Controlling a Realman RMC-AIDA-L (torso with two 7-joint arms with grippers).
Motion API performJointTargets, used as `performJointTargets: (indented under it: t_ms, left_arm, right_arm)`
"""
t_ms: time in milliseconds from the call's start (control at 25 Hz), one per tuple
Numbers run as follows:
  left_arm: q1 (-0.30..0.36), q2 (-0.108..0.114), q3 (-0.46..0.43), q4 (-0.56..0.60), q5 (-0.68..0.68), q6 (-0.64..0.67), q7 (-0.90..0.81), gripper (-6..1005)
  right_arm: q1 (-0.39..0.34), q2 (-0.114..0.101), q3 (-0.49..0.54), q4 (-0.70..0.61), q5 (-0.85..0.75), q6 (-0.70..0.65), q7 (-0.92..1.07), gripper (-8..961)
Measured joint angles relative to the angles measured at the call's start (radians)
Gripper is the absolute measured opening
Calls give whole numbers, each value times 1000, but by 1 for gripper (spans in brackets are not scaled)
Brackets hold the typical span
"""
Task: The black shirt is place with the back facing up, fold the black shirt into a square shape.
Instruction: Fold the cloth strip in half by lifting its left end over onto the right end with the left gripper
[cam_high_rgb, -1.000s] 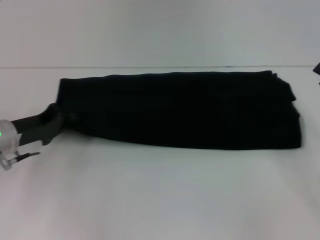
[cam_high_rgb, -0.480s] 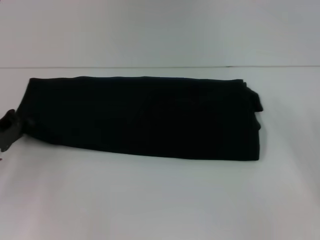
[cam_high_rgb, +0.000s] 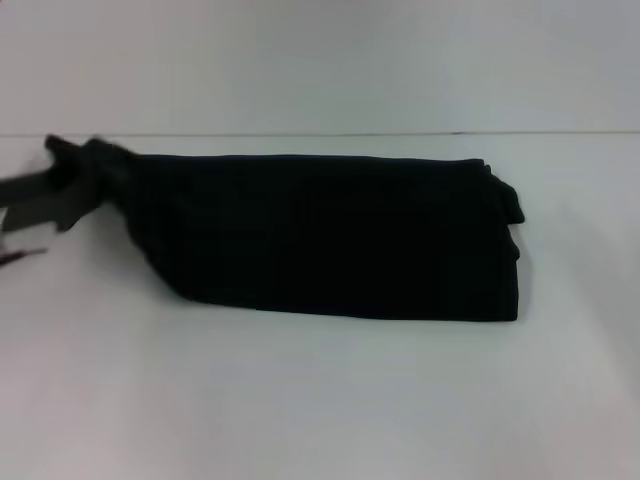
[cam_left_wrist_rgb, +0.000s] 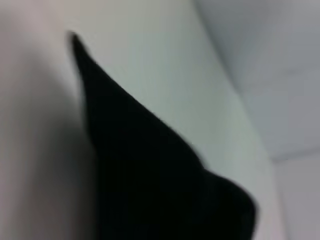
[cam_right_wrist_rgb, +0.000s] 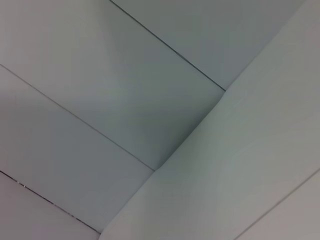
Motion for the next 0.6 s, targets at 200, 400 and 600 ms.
performJointTargets:
  t_ms: [200, 400, 600]
  left_arm:
    - [-128, -7, 53, 22, -12, 107, -18, 12]
    - [-258, -67, 183, 22, -13, 90, -16, 12]
    - [-358, -131, 442, -31, -48, -51, 6, 13]
  right_arm:
    - [6, 8, -2, 0, 0, 0, -11, 728]
    - [14, 14, -4, 1, -1, 0, -16, 729]
    - [21, 16, -5, 15, -2, 6, -34, 729]
